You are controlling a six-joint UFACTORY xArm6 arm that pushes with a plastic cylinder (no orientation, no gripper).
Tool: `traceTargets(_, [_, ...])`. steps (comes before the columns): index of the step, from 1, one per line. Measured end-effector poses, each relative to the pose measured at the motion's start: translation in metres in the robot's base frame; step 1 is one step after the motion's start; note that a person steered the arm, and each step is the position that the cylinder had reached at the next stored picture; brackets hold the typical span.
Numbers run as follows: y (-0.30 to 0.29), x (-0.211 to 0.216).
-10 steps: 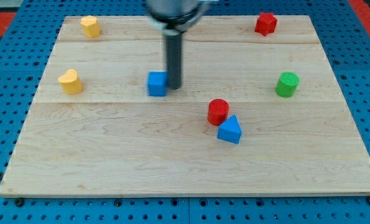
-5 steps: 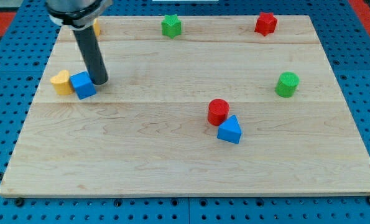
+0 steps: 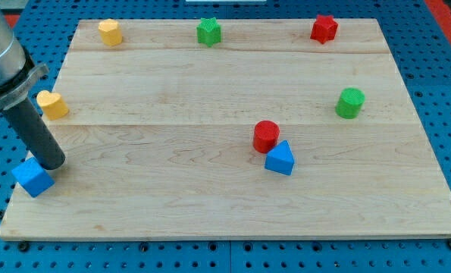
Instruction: Push blue cube to the bottom left corner of the board
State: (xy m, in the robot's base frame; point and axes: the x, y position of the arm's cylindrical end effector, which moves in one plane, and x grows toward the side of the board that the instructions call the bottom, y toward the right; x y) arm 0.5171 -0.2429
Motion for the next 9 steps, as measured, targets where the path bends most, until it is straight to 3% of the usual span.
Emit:
traceTargets(1, [-0.006, -0.03])
traceTargets(2, [-0.046, -0.009])
traceTargets(3, [-0.049, 0.039])
traceTargets(7, [-0.018, 0.043])
traceTargets(8, [0.006, 0.001])
traceTargets(9, [0.101, -0.006])
